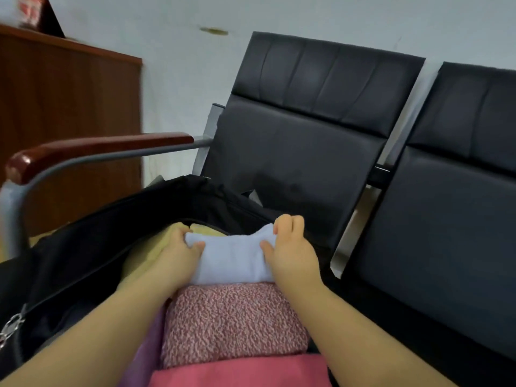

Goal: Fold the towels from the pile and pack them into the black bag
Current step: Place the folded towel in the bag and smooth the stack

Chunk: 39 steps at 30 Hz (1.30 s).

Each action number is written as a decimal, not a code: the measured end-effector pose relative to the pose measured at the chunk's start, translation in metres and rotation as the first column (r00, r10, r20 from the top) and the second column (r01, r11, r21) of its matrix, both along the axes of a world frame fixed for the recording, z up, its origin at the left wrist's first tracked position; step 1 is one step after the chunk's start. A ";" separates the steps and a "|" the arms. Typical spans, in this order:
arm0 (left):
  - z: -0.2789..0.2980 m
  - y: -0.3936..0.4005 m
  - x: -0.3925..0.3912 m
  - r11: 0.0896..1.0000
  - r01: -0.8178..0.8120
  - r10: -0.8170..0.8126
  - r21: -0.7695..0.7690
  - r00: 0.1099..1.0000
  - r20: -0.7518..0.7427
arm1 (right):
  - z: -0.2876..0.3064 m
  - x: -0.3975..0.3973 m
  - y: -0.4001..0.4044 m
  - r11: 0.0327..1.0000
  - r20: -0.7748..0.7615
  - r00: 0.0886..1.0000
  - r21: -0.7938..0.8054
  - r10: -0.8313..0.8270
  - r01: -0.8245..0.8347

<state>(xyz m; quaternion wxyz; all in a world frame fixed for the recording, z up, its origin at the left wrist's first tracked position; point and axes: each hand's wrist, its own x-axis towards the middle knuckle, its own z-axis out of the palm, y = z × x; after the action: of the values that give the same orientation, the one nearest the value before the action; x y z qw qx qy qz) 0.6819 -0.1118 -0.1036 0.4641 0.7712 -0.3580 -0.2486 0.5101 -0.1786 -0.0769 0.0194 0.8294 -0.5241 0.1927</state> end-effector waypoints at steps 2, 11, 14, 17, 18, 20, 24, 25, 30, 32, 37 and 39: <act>-0.006 -0.001 -0.003 0.992 0.035 -0.042 0.119 0.997 0.060 | -0.013 0.001 -0.009 0.999 -0.081 0.996 -0.038 -0.034 0.031; 0.017 0.007 -0.019 0.875 0.227 -0.467 0.428 0.630 0.621 | -0.022 0.000 0.013 0.947 -0.171 0.936 -0.038 0.309 -0.320; -0.001 0.020 -0.027 0.699 0.360 -0.672 0.618 0.627 0.394 | -0.032 -0.012 0.019 0.872 -0.218 0.943 0.474 0.253 -0.124; -0.014 0.024 -0.027 0.729 0.367 -0.639 0.577 0.667 0.383 | -0.033 -0.014 0.017 0.846 -0.169 0.961 0.524 0.220 -0.101; -0.015 0.024 -0.026 0.745 0.368 -0.626 0.556 0.674 0.392 | -0.028 -0.013 0.018 0.826 -0.159 0.963 0.555 0.218 -0.095; -0.014 0.025 -0.024 0.755 0.362 -0.624 0.547 0.653 0.430 | -0.020 -0.015 0.019 0.794 -0.139 0.965 0.600 0.222 -0.097; 0.014 0.033 -0.033 0.823 0.271 -0.562 0.498 0.507 0.653 | 0.002 -0.040 0.046 0.854 -0.145 0.969 0.511 0.202 -0.101; 0.023 0.035 -0.042 0.840 0.300 -0.543 0.452 0.463 0.701 | 0.006 -0.052 0.056 0.866 -0.141 0.970 0.488 0.198 -0.106; 0.042 0.046 -0.140 0.784 0.548 -0.458 0.292 0.192 0.868 | 0.021 -0.147 0.100 0.903 -0.169 0.981 0.429 0.097 -0.015; 0.049 0.057 -0.195 0.672 0.664 -0.554 0.328 0.157 0.817 | 0.021 -0.200 0.115 0.898 -0.195 0.981 0.433 0.009 0.077; 0.050 0.071 -0.330 0.460 0.738 -0.763 0.494 0.044 0.645 | 0.028 -0.348 0.154 0.840 -0.295 0.926 0.417 -0.238 0.348; 0.054 0.081 -0.382 0.389 0.765 -0.801 0.513 0.006 0.598 | 0.035 -0.407 0.171 0.795 -0.336 0.877 0.393 -0.344 0.463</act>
<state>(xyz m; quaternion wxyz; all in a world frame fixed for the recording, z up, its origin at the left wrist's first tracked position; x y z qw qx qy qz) 0.2999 -0.0309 -0.0494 0.0192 0.4674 -0.8779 -0.1022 0.1034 -0.0077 -0.0421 -0.0725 0.6948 -0.7138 -0.0510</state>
